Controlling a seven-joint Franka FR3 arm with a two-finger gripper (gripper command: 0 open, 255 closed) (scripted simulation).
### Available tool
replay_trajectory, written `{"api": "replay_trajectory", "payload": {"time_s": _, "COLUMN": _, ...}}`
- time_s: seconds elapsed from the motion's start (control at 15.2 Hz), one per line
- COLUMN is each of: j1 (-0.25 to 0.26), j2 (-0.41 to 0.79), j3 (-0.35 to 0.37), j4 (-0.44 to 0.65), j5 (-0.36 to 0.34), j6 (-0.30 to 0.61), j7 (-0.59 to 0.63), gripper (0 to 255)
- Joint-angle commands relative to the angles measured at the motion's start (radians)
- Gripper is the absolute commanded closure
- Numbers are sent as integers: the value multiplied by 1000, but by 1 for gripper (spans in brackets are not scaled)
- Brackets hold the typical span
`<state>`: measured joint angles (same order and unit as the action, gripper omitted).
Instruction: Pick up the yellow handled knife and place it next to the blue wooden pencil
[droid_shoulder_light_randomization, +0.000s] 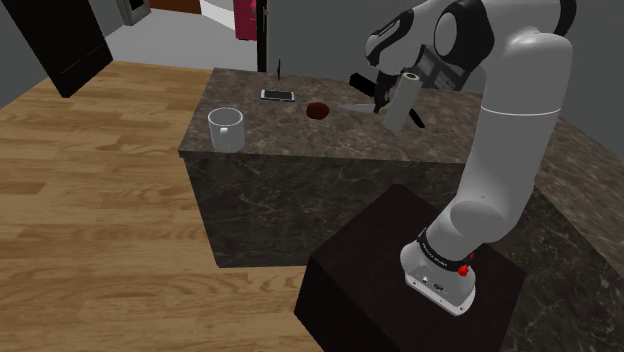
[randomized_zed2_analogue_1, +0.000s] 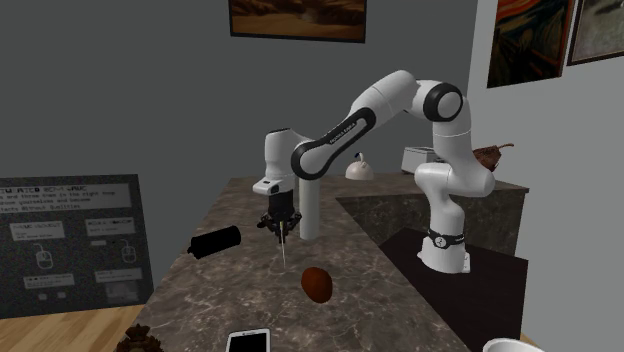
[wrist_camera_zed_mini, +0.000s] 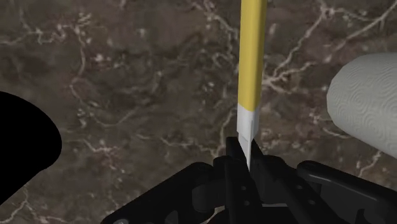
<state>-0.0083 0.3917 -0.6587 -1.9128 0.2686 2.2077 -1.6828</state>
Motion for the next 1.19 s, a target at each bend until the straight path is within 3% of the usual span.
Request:
{"api": "replay_trajectory", "payload": {"time_s": 0.0, "j1": 4, "j2": -12, "j3": -6, "j4": 7, "j5": -10, "j6": -17, "j7": 6, "gripper": 255}}
{"api": "replay_trajectory", "payload": {"time_s": 1.12, "j1": 34, "j2": -119, "j3": -46, "j4": 115, "j5": -98, "j6": -207, "j7": 60, "gripper": 255}}
